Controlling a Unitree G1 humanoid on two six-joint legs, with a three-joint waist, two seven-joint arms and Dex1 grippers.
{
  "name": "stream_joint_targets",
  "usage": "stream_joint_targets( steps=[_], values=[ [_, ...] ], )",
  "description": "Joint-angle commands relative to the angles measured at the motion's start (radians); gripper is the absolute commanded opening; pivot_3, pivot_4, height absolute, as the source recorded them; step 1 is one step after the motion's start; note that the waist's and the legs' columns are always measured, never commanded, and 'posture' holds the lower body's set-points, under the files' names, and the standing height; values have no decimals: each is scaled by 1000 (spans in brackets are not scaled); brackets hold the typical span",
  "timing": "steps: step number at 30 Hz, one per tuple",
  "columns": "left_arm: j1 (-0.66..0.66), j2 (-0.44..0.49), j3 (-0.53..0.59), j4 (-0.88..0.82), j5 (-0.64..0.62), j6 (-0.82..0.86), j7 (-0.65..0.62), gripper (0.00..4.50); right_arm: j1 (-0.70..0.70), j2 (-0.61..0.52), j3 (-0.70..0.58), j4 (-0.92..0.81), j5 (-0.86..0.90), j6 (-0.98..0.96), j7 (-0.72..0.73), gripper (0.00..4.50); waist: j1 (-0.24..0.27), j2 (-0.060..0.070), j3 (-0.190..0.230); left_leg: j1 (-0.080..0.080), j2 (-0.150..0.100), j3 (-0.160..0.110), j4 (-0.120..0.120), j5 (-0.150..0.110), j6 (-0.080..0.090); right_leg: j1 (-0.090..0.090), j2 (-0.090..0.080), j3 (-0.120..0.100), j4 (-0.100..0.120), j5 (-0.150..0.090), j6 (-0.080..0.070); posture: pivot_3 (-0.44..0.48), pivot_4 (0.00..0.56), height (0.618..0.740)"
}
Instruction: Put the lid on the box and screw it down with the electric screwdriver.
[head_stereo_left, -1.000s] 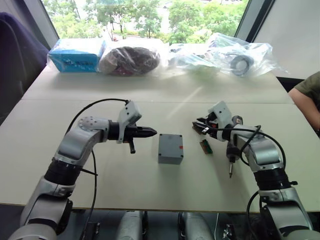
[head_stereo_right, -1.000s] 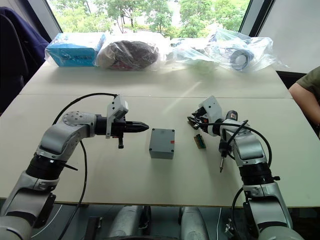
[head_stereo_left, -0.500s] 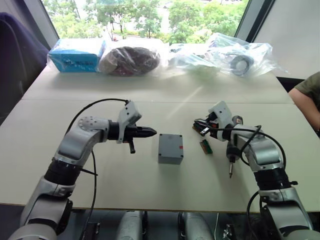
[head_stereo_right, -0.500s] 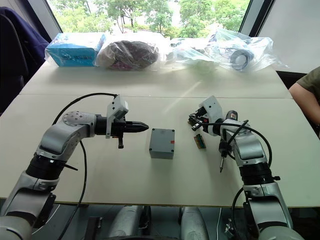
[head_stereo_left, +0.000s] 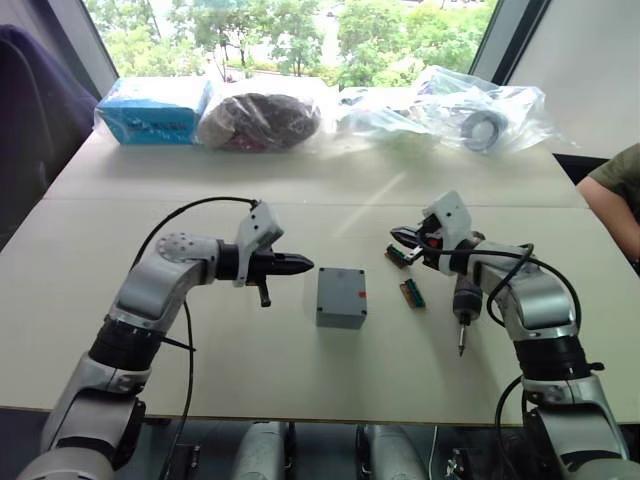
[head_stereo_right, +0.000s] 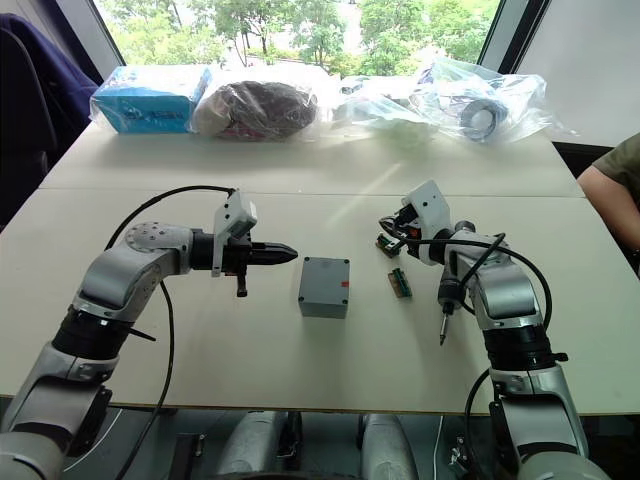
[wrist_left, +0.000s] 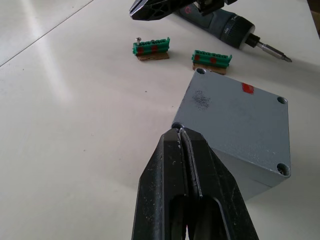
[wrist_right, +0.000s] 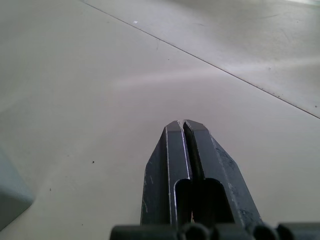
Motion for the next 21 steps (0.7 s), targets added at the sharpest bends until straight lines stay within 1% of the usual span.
stream_joint_targets(
  steps=[1,3,21],
  values=[
    [-8,-1,8,-18,-5,-13,-4,0,14,-7,8,-25,-1,-7,2,1609,0,0,0,0,0,0,0,0,0,0,0,0,0,0,0,0,150,740],
    [-6,0,9,-21,-6,-12,-3,0,15,-4,8,-18,-1,-7,-5,2351,0,0,0,0,0,0,0,0,0,0,0,0,0,0,0,0,150,740],
    [0,2,9,-22,-1,-15,1,0,-31,6,14,87,-10,-54,-16,2351,-1,0,0,0,0,0,0,0,0,0,0,0,0,0,0,0,150,740]
  ],
)
